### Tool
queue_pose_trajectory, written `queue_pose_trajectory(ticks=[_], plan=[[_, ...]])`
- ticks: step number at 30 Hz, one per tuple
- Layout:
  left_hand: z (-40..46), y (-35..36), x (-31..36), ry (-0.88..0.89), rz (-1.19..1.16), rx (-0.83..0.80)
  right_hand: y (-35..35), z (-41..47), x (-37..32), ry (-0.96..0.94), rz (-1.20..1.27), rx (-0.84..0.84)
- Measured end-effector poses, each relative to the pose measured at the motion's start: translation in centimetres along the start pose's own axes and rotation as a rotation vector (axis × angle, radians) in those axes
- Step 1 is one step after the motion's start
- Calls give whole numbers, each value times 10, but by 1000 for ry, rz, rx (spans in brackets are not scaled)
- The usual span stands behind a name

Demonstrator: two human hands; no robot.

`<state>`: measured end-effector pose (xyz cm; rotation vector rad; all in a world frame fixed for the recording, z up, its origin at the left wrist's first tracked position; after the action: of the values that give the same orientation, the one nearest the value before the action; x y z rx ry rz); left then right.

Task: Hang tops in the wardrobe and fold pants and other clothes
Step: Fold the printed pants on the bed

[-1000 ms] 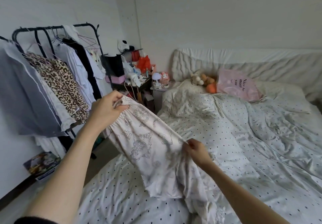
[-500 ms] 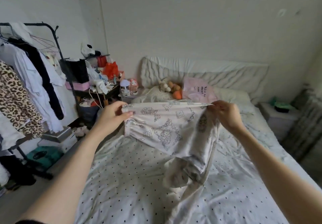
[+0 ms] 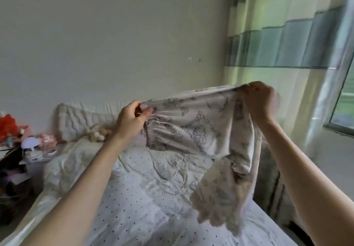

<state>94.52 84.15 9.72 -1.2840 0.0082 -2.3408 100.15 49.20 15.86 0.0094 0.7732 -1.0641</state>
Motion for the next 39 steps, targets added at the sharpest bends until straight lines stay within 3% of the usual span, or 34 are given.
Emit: queue_pose_trajectory(ticks=[5,11,16,20,25,31,36,39], plan=[[7,-18,-2,9,-82,133,-19,18,-39,-209,-126,-34],[-13,-68,-47,-9,104,144,70,-48,-24,-213,-229,-468],[-96,-117,-140,-308,162,40,167,-182,5,-147,-174,-868],[-178,-161,-208,-571,205,-4,232,-307,2,-228,-197,-1225],[-253,-186,-252,-807,199,-79,261,-370,-4,-291,-250,-1367],[-320,-221,-295,-1053,194,-139,289,-444,-44,-459,-329,-1688],[-350,-236,-347,-1118,223,-158,323,-497,-49,-481,-413,-1827],[-363,-247,-394,-1117,329,-132,361,-527,-42,-493,-433,-1793]])
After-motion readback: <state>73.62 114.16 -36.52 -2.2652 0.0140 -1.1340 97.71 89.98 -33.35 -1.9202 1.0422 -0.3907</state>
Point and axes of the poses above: each hand's wrist, its own z-axis towards the middle knuckle, its own y-axis out of the palm, x = y × z, the point moved 10 cm from there along z, towards the middle knuckle, and after that the axes turned 5 degrees about -z, right-handed, at the moved point
